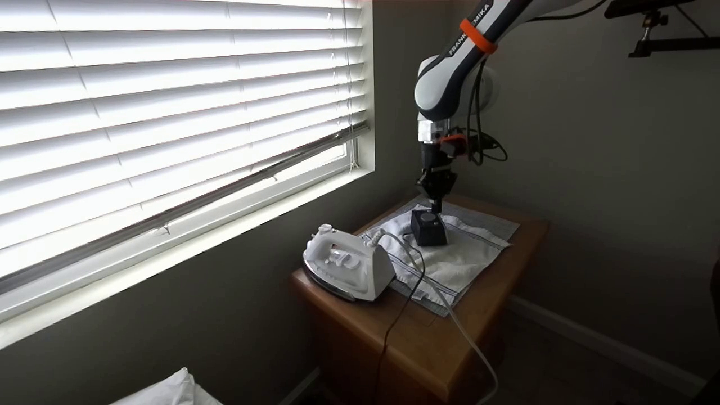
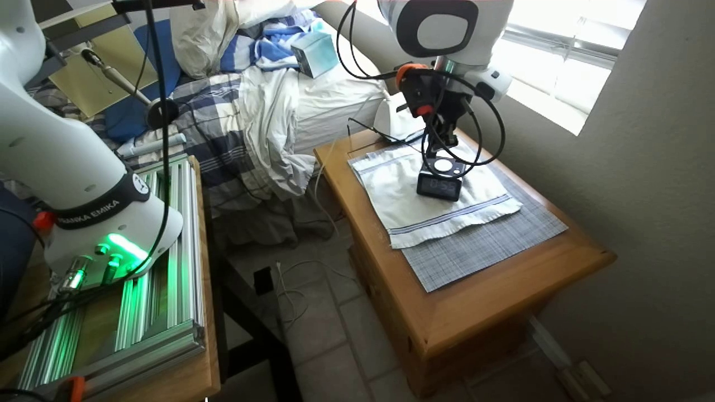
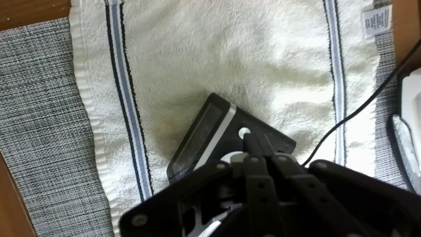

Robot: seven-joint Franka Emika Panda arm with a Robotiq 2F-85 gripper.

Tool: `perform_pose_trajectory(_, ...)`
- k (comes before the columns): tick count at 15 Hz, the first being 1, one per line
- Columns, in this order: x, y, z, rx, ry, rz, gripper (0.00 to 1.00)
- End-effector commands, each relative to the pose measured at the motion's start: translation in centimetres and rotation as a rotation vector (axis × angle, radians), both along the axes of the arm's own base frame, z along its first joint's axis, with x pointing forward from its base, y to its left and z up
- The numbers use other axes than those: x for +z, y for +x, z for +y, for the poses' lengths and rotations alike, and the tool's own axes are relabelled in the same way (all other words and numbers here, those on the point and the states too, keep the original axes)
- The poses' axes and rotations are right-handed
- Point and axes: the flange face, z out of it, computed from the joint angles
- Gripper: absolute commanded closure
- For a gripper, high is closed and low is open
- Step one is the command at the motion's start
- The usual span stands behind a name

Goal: Press the button on the left side of the alarm clock.

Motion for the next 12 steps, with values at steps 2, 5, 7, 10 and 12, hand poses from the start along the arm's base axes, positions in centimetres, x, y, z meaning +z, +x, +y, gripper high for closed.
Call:
perform_pose_trajectory(2, -0.7, 1.2, -0.3, -0.015, -0.001, 0.053, 1.0)
perform_pose_trajectory(5, -1.3, 1.6, -0.3, -0.02, -0.003, 0.063, 1.0)
perform_pose_trajectory(7, -1.6, 1.9, -0.5, -0.025, -0.001, 0.069, 1.0)
perform_pose_trajectory(10, -2.1, 2.3, -0.6, -0.034, -0.002, 0.076, 1.0)
perform_pose_trajectory(12, -2.5, 2.4, -0.7, -0.038, -0.004, 0.087, 1.0)
